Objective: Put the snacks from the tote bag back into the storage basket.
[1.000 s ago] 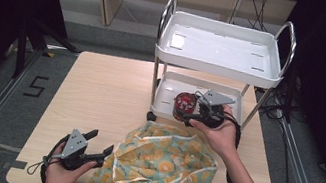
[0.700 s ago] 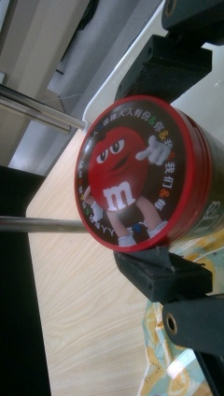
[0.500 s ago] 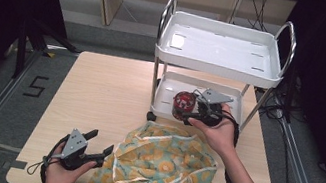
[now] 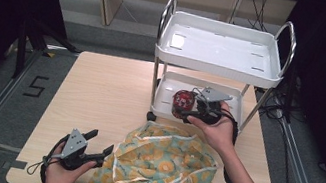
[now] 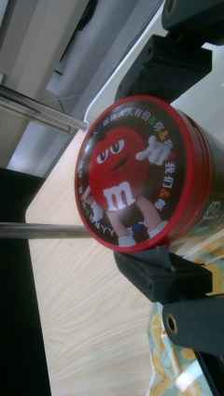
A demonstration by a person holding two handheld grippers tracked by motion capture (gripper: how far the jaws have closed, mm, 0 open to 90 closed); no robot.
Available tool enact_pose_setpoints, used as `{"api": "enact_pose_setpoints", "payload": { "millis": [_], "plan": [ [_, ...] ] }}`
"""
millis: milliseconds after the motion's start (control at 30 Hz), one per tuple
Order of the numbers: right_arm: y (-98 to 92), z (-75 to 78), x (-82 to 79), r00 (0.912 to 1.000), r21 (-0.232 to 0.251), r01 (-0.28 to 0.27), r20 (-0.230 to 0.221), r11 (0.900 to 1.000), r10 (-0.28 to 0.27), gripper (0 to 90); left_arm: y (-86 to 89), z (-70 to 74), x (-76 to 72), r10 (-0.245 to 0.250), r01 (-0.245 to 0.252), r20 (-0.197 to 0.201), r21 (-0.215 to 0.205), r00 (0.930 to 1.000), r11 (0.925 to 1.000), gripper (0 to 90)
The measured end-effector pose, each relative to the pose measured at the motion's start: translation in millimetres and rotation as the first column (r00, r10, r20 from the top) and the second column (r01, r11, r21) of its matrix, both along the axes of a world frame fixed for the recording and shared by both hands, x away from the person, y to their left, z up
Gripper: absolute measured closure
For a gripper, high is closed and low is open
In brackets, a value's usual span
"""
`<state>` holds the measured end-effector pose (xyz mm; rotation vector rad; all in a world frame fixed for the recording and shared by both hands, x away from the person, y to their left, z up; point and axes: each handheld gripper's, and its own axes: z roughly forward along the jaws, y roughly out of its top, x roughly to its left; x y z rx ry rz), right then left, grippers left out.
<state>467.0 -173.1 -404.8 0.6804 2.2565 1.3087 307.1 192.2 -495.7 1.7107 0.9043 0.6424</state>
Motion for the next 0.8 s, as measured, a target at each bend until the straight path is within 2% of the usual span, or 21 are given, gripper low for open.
{"api": "enact_pose_setpoints", "payload": {
  "millis": [133,167,300,333,367,500,533,667,733,767,800],
  "plan": [
    [0.4,0.1,1.2,1.0,-0.008,-0.005,-0.003,1.0,0.005,26.0,0.0,0.0,0.0,0.002,-0.002,0.0,-0.002,1.0,1.0,22.3],
    [0.9,0.0,1.2,0.9998,0.012,-0.019,-0.012,1.0,0.019,26.0,0.0,0.0,0.0,0.002,-0.002,-0.001,-0.003,1.0,1.0,22.3],
    [1.3,-0.1,2.3,0.9999,0.003,-0.008,-0.007,1.0,0.009,26.0,0.1,0.0,0.0,0.005,-0.005,-0.001,-0.003,1.0,1.0,22.3],
    [2.2,-0.9,2.0,1.0,0.014,0.009,-0.001,1.0,-0.009,26.0,0.2,0.0,0.0,0.004,-0.004,-0.001,-0.001,1.0,1.0,22.3],
    [2.8,-1.2,1.9,0.9999,0.015,0.006,-0.013,1.0,-0.006,26.0,0.1,-0.1,0.0,0.004,-0.004,-0.002,-0.001,1.0,1.0,22.3],
    [2.9,-1.3,4.5,1.0,-0.004,0.005,-0.004,1.0,-0.005,26.0,0.1,0.0,0.0,0.005,-0.005,-0.001,-0.001,1.0,1.0,22.4],
    [2.3,-0.9,4.9,0.9999,-0.004,0.007,0.01,1.0,-0.007,26.0,0.1,0.0,0.0,0.005,-0.005,-0.001,-0.001,1.0,1.0,22.4],
    [2.9,-1.4,5.9,1.0,-0.008,0.005,-0.008,1.0,-0.005,26.0,0.0,0.1,-0.2,0.007,-0.007,-0.003,0.003,1.0,1.0,22.4],
    [3.3,-1.4,5.4,0.9997,0.011,-0.003,-0.023,1.0,0.003,26.0,-0.1,0.2,-0.4,0.009,-0.009,-0.004,0.004,0.9999,0.9999,22.4],
    [3.0,-1.6,6.3,0.9999,0.004,-0.004,-0.011,1.0,0.004,26.0,0.0,0.2,-0.4,0.009,-0.009,-0.005,0.004,0.9999,0.9999,22.4],
    [4.1,-1.9,4.0,0.999,0.016,0.015,-0.042,1.0,-0.014,26.0,0.0,0.1,-0.5,0.009,-0.009,-0.004,0.003,0.9999,1.0,22.4]
  ]
}}
